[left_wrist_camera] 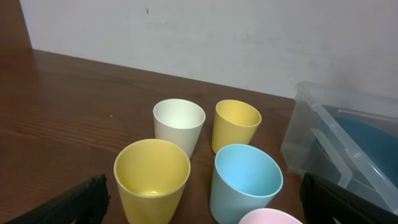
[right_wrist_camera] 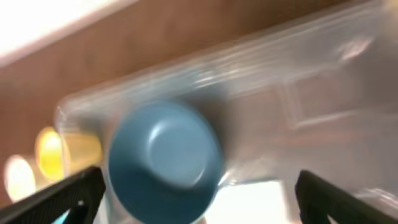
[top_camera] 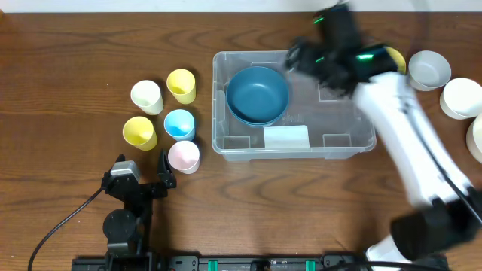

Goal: Pack container
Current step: 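Carry the second blue bowl and stack it into the first, then move the right gripper to the white bowl and grasp its rim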

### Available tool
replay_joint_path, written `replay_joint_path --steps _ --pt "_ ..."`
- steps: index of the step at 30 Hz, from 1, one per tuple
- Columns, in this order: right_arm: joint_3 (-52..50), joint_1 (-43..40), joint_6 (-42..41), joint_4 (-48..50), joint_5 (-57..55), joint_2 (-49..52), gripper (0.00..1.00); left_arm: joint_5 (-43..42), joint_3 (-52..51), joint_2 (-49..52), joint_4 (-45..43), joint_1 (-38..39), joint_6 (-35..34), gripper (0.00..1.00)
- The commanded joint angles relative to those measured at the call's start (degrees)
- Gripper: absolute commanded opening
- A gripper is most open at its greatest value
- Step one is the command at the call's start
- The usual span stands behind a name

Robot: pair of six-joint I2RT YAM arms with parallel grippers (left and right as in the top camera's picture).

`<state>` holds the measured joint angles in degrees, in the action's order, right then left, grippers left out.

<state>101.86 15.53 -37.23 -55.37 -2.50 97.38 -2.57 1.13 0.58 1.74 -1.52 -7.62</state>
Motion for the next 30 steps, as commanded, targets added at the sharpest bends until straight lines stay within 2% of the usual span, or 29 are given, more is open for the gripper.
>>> replay_joint_path --steps 1,4,8,12,17,22,27,30 --pt "3.15 -7.78 0.33 -4.28 -11.28 -5.77 0.99 1.14 -0.9 -0.35 2.29 -0.39 0.5 0.98" --pt "3.13 -16.96 -4.9 -10.45 -13.94 -7.82 0.99 1.14 -0.9 -0.35 2.29 -0.39 0.5 0.98" --pt "2.34 -31.28 -16.04 -19.85 -13.97 -7.21 0.99 1.14 -0.9 -0.35 2.29 -0.39 0.5 0.98" --pt "-1.57 -41.0 -22.43 -22.77 -12.5 -6.01 0.99 1.14 -0.9 -0.35 2.29 -0.39 0.5 0.98" --pt "-12.92 -50.12 -27.23 -16.7 -11.63 -5.6 0.99 1.14 -0.9 -0.35 2.29 -0.39 0.5 0.98" --pt "-23.61 -56.94 -27.45 -5.92 -9.68 -5.53 0.99 1.14 -0.9 -0.35 2.29 -0.39 0.5 0.98" --pt "-26.34 -63.34 -27.34 -1.33 -9.31 -5.2 0.99 1.14 -0.9 -0.35 2.29 -0.39 0.5 0.98" --pt "-26.34 -66.69 -24.52 2.08 -9.27 -5.11 0.99 1.14 -0.9 -0.35 2.29 -0.39 0.5 0.98"
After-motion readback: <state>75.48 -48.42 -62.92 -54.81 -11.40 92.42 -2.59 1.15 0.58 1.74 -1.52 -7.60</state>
